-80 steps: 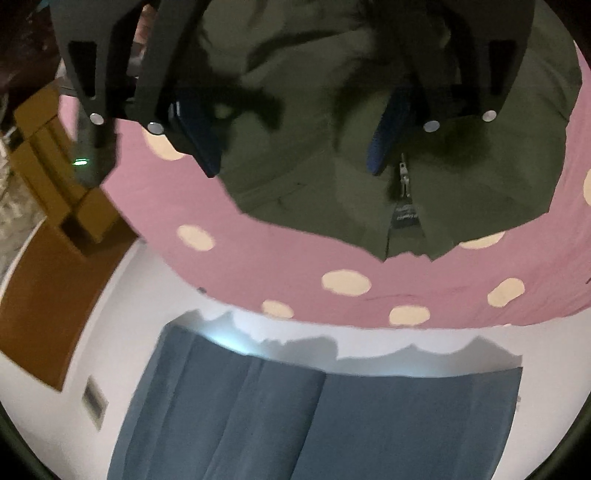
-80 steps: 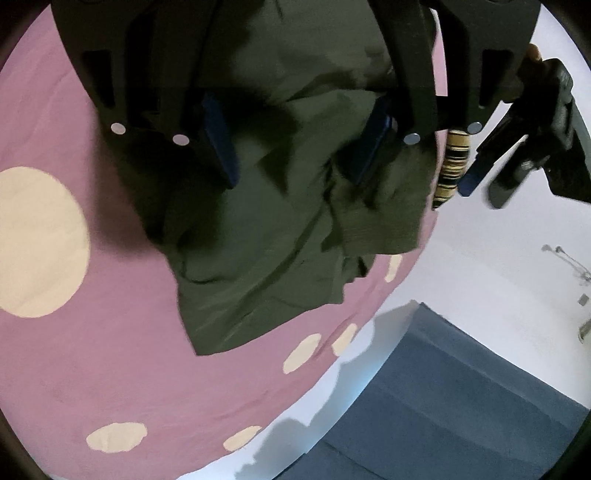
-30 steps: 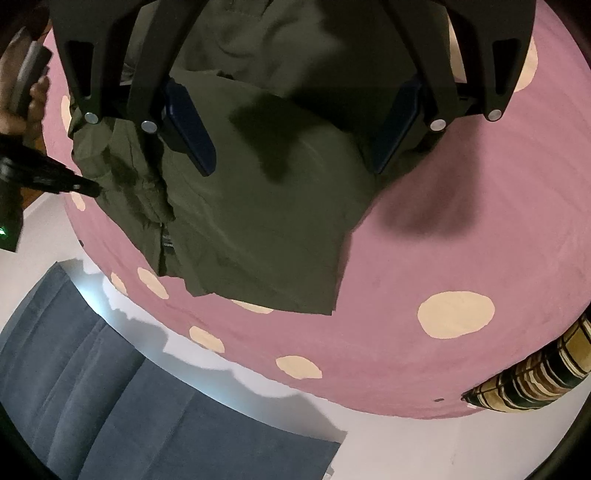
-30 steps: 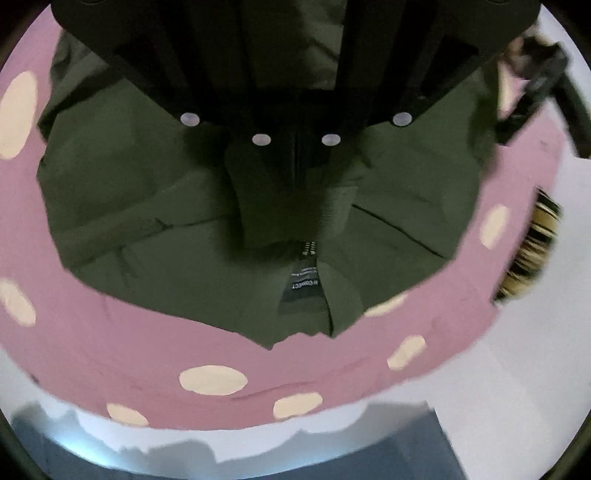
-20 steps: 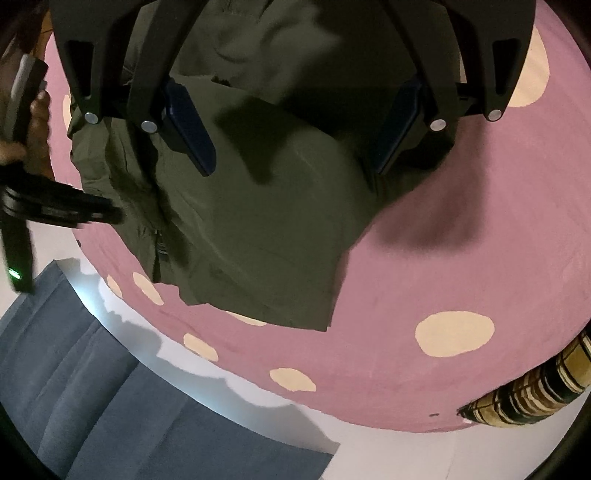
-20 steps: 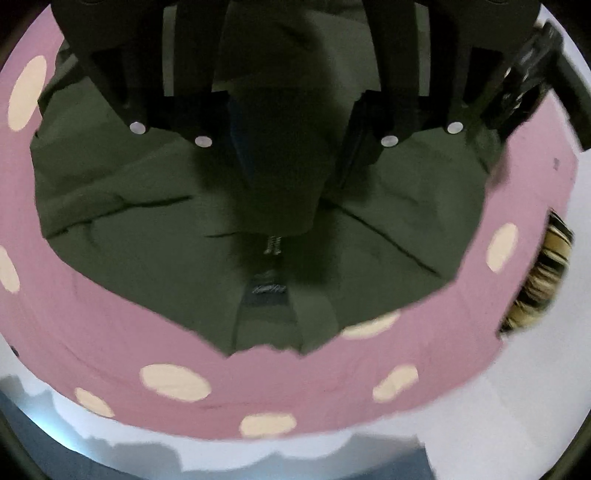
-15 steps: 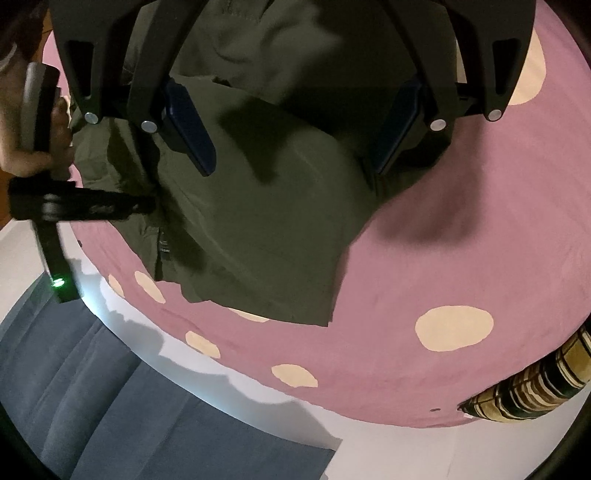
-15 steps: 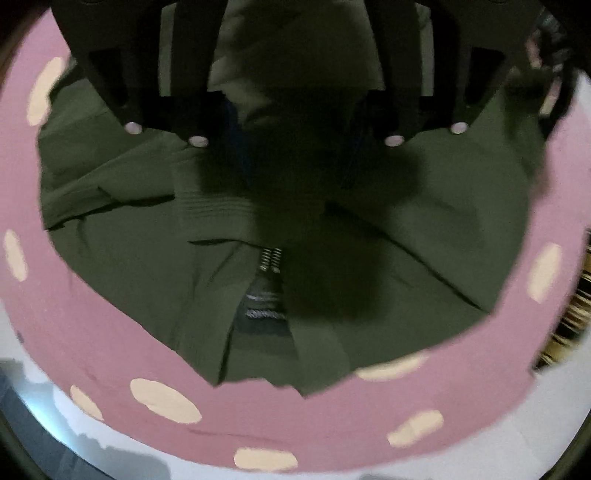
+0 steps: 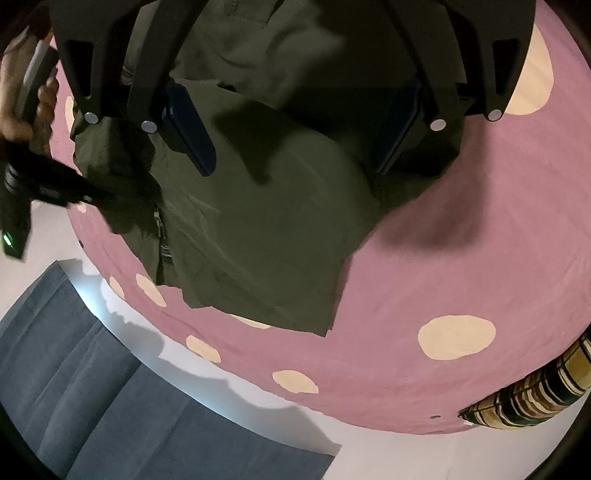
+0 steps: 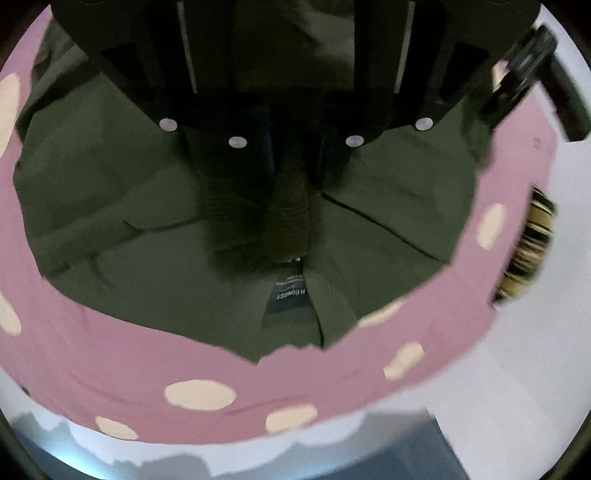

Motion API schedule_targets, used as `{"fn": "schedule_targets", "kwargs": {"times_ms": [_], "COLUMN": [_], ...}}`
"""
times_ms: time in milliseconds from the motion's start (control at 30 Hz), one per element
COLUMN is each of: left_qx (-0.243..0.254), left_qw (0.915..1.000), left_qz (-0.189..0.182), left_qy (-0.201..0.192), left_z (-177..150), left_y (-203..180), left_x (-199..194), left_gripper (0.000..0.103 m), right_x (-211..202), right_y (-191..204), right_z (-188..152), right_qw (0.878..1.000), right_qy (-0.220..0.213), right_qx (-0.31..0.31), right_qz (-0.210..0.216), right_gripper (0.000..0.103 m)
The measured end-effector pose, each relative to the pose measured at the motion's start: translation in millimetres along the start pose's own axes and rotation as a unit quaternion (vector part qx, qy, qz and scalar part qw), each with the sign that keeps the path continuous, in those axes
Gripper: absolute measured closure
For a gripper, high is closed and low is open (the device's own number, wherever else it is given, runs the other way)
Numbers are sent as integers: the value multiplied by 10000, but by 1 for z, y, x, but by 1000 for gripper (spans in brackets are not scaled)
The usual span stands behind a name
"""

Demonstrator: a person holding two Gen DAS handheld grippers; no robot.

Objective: Fold small clothes

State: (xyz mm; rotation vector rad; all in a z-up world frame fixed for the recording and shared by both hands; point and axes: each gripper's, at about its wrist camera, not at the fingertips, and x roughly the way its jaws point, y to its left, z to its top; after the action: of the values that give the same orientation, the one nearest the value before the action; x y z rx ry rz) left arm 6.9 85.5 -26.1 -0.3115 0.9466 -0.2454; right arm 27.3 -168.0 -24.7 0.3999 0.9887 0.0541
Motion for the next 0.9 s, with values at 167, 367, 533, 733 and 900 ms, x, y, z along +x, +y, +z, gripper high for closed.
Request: {"fn": "schedule_targets", "kwargs": {"times_ms": [167,367,533,733,900], "left_qx": [11,11,-36,-13,-58], "left_qw": [10000,10000,10000,10000,9999], "left_qz": [2,6,5,35,64], "left_qy": [37,38,82,33,106], "left_z": [-1,-1,-3,-5,-6], "left_y": [0,0,1,3,5], "left_x": [1,0,1,-4,1], "left_gripper": [18,18,18,18,18], "right_x": [-48,-80,-91,-69,-54], "right_y": [-47,-108,-124,-154,-152], "right_z": [-45,-97,-112,-118,-117], "right_qw": [9946,9866,9763,9342,9425], "right_qy": [-552,-648,-587,-291,-258], "right_qx": [391,897,1104,2004,2063], "right_qz": [787,1202,1764,2937,2616], "right_gripper": [86,62,39,30,73]}}
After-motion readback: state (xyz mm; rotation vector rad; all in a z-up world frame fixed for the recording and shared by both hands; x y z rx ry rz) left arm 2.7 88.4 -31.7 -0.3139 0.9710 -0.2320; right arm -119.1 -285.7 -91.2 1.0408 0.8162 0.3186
